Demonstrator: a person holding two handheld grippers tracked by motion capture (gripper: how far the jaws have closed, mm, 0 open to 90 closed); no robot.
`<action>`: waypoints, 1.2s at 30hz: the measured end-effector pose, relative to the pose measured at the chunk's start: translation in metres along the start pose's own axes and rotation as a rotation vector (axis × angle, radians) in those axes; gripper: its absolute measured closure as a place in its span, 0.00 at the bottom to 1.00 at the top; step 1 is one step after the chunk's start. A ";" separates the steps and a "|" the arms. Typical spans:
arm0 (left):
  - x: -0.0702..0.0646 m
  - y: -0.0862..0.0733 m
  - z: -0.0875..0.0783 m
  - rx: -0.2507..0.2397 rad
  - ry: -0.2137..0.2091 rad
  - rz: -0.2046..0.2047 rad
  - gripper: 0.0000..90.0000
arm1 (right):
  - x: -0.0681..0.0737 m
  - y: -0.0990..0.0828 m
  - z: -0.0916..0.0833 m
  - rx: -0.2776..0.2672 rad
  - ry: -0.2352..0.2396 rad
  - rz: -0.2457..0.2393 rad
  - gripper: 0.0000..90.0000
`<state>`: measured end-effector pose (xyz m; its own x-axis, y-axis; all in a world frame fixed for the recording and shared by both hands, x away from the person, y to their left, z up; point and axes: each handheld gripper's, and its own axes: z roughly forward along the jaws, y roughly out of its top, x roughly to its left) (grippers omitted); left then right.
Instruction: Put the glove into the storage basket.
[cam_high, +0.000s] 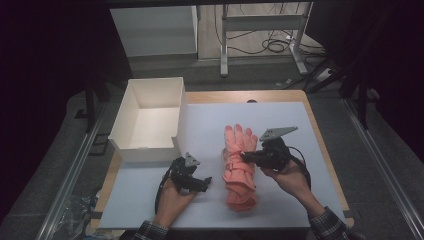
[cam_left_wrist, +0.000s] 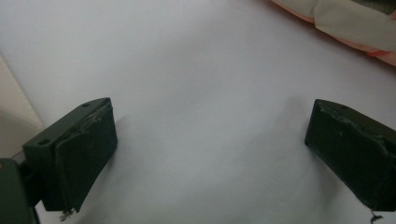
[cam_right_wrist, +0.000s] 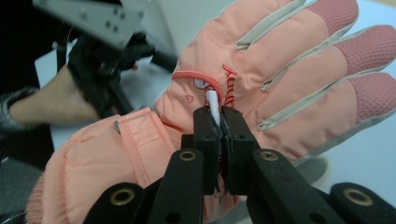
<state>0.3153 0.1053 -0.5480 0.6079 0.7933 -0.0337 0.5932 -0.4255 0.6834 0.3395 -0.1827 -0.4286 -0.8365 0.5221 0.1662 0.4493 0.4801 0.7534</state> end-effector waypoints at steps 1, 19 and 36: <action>0.000 0.000 0.000 -0.001 0.000 -0.001 0.02 | 0.002 -0.004 0.000 0.005 0.001 -0.002 0.95; 0.000 0.000 0.000 -0.007 0.002 -0.006 0.02 | 0.009 -0.042 0.029 0.086 -0.094 -0.019 0.95; 0.000 0.000 0.000 -0.003 0.001 -0.003 0.02 | 0.009 -0.038 0.007 -0.011 -0.075 -0.026 0.71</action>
<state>0.3152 0.1050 -0.5482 0.6059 0.7948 -0.0353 0.5931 -0.4217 0.6858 0.3169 -0.1917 -0.4600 -0.8220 0.5610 0.0984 0.4237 0.4868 0.7639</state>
